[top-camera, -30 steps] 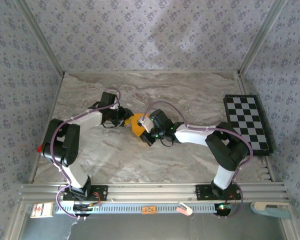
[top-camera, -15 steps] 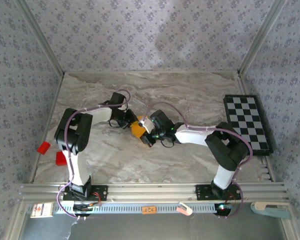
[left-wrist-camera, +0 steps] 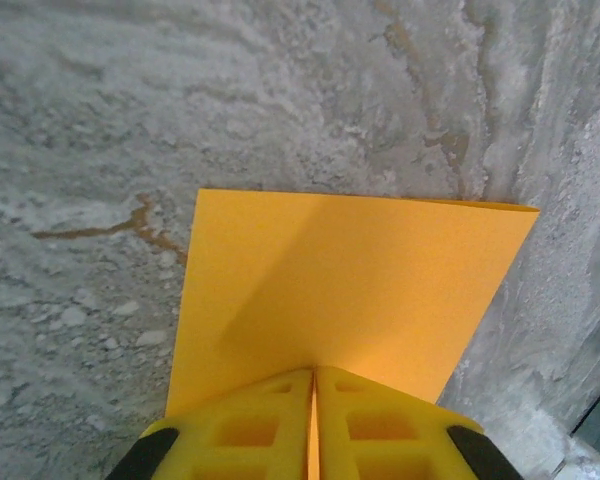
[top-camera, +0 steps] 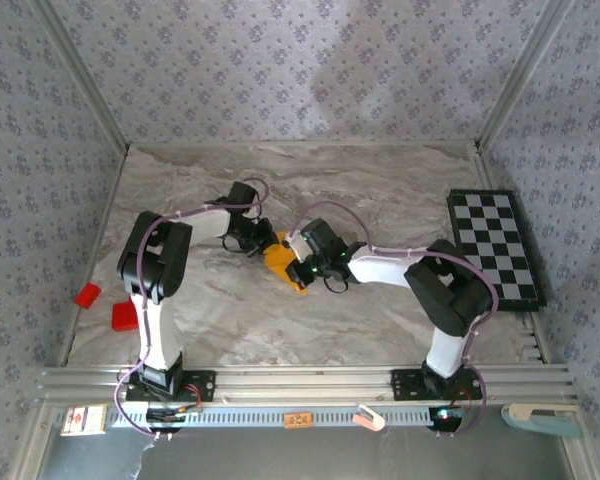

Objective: Fold a paper plane with a square sheet of paper (pick it up from the middle)
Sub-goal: Third fold the triangle at the center of the table.

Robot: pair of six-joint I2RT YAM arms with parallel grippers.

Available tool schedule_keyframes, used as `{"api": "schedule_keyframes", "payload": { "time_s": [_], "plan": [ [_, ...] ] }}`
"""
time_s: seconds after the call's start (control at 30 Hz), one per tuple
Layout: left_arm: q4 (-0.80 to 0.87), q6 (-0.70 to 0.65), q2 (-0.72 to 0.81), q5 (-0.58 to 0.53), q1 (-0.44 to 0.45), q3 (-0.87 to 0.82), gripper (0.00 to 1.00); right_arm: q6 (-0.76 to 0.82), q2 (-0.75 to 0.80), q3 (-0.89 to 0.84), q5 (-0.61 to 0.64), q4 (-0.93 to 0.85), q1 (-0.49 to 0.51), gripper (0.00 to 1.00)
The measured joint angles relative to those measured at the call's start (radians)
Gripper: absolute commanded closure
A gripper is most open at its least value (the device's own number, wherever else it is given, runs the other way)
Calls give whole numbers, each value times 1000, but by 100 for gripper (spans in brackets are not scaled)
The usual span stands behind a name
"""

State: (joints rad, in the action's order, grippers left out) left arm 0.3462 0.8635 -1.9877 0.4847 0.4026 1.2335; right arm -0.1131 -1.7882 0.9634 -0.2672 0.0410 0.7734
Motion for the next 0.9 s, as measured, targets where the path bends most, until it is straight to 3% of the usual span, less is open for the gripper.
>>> {"api": "schedule_keyframes", "payload": {
  "time_s": [0.33, 0.9],
  "plan": [
    [23, -34, -17, 2, 10, 27, 91, -15, -13, 32, 97, -47, -8, 95],
    [24, -45, -24, 22, 10, 32, 91, -16, -68, 70, 108, -98, -8, 95]
  ]
}}
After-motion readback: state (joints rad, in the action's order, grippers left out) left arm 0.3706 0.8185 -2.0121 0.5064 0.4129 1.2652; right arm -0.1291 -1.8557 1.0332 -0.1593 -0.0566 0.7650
